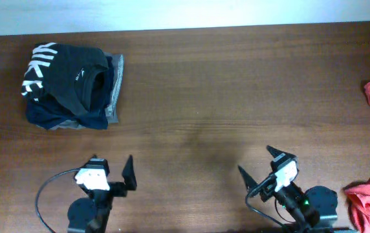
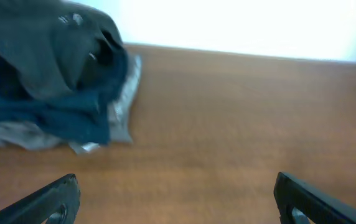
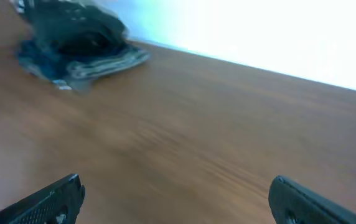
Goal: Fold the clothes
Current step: 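Move the right gripper to the red t-shirt and grasp it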
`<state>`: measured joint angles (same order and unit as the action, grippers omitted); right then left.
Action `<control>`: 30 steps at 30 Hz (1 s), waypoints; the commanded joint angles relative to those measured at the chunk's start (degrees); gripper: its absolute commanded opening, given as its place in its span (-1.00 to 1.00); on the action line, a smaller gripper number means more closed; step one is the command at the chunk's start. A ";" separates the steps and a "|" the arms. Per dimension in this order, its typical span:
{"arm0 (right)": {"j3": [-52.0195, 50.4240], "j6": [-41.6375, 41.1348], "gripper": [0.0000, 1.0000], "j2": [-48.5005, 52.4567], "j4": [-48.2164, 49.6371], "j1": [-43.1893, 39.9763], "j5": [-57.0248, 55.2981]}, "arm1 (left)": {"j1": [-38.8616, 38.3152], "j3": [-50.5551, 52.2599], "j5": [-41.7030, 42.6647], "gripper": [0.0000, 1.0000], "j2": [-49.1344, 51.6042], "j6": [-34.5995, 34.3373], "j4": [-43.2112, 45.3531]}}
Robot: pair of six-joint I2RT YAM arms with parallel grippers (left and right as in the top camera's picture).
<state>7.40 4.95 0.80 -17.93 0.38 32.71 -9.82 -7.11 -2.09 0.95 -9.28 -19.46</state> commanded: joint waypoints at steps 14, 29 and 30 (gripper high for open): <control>36.20 -18.78 0.98 31.71 -21.75 -0.42 -20.94 | 0.15 -20.94 8.50 0.98 15.65 3.17 -1.90; 83.80 -19.71 0.93 90.86 -44.98 -21.94 -27.28 | 0.13 -74.03 10.82 0.98 66.71 4.63 -37.94; 85.92 -20.28 0.91 93.02 -45.55 -24.37 -27.26 | 0.13 -74.23 11.47 0.99 66.97 4.63 -38.29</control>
<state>85.47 -13.41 86.80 -62.24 -15.40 8.82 -9.82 -78.19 6.79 66.37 -6.02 -55.64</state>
